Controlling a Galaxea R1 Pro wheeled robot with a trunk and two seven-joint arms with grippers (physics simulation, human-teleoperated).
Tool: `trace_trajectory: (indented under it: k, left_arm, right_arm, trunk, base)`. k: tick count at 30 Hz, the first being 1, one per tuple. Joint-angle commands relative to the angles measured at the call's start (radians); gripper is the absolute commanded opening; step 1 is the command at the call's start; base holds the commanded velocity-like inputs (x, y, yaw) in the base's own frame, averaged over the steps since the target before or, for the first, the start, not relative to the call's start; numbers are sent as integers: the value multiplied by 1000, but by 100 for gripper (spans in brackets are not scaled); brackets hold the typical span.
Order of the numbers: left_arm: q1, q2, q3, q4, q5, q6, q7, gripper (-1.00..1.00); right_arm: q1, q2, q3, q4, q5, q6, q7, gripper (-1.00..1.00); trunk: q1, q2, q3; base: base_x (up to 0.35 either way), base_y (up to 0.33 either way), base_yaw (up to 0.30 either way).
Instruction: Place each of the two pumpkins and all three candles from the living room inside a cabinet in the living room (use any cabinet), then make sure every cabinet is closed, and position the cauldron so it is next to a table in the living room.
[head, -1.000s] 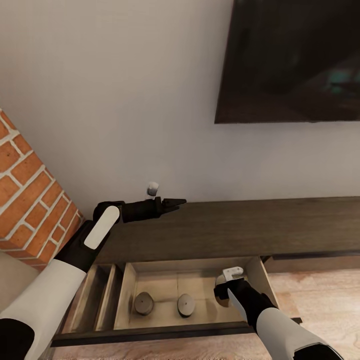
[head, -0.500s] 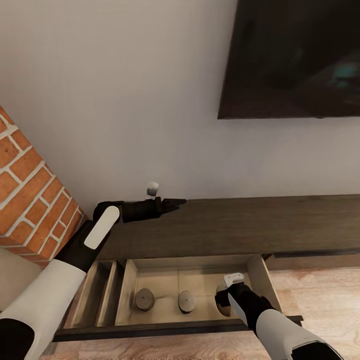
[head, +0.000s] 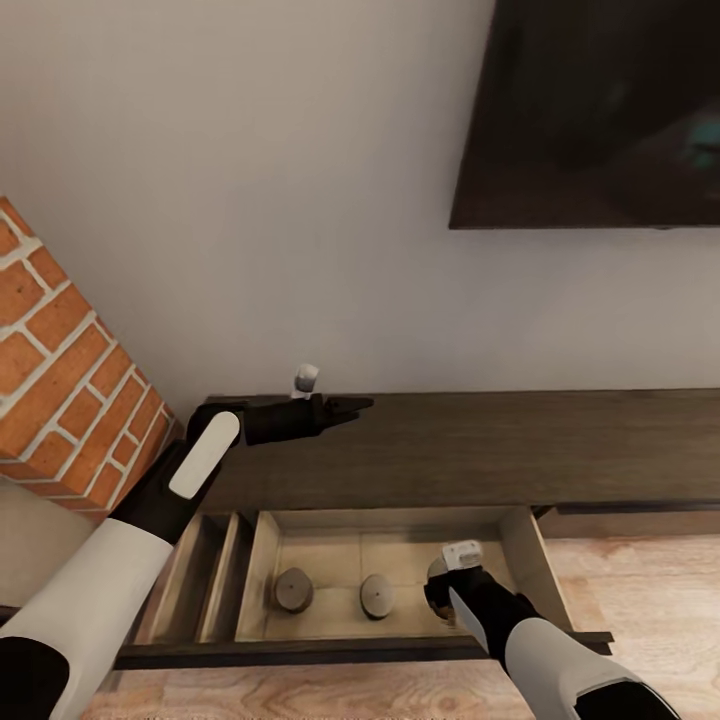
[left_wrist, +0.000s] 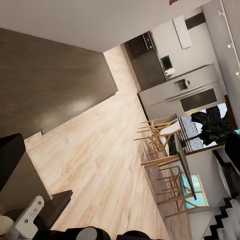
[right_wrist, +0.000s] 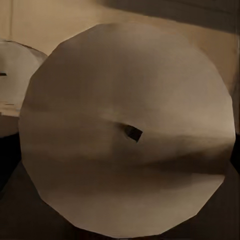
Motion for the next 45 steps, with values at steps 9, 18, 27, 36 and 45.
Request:
trace_trajectory:
  k: [9, 18, 27, 36, 45]
  left_arm:
    - [0, -10, -1, 0, 0, 0, 1, 100]
    - [0, -11, 0, 9, -1, 0, 2, 100]
    - [0, -11, -1, 2, 0, 0, 1, 100]
    - [0, -11, -1, 1, 0, 0, 1, 100]
    - [0, -11, -1, 0, 1, 0, 1, 100]
  right_arm:
    - [0, -9, 3, -11, 4, -124, 0, -100]
    - [0, -3, 5, -10, 5, -124, 1, -100]
    - [2, 0, 2, 4, 0, -116, 0, -100]
    - [10, -5, 1, 136, -5, -126, -3, -100]
    - [10, -3, 3, 158, 7, -218, -1, -100]
  trunk:
    - [0, 0, -7]
    - [0, 0, -7]
    - [0, 0, -7]
    - [0, 0, -7]
    - [0, 0, -7]
  base:
    - [0, 0, 34]
    - [93, 0, 0]
    - [138, 0, 0]
    - [1, 0, 0]
    - [0, 0, 0]
